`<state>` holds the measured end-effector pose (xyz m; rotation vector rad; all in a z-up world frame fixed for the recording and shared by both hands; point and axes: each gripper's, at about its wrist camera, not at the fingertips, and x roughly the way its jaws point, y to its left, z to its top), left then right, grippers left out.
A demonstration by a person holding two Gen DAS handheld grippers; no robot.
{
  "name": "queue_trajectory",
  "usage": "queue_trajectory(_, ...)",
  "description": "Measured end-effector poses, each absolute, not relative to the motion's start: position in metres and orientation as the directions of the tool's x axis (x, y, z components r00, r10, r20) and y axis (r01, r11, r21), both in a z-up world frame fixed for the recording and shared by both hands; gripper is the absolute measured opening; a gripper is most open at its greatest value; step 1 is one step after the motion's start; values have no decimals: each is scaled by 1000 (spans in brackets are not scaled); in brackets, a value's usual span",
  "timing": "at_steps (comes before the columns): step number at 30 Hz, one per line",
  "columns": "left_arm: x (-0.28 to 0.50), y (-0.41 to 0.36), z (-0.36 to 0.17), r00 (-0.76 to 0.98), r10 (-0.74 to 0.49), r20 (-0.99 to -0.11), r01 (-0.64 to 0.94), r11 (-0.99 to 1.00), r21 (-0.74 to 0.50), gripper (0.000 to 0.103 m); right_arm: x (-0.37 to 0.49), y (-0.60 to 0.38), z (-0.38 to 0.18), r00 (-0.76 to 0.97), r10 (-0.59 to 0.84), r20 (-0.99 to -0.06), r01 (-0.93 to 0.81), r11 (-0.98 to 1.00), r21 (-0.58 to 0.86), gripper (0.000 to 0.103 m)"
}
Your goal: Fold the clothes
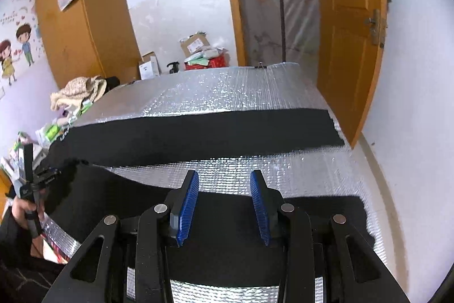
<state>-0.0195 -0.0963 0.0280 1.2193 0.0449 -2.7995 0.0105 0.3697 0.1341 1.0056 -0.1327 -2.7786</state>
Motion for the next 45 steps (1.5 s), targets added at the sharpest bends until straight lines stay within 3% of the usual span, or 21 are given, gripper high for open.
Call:
queue_trajectory(7,-17,-98,32,-683,-97,-724,111,-993,28,21,-26,328,92,-703,-301,-645,200,-953,227,39)
queue_trajectory(14,-16,-103,20,-655,-129,-744,142,-989,46,21,-57,262,74,-659,-399,-638,356,-912,203,39)
queue_trajectory(30,-15,-103,17,-663,-137,-736,142,-988,55,22,-84,236,49,-682,-323,-656,323,-938,126,39)
queue_trajectory(39,-17,-105,17,-663,-127,-738,143,-989,42,22,-105,232,27,-586,-279,-760,275,-951,137,39)
queue_trajectory(45,-15,-112,19,-663,-86,-744,136,-991,-7,22,-103,232,31,-601,-258,-756,269,-956,112,39)
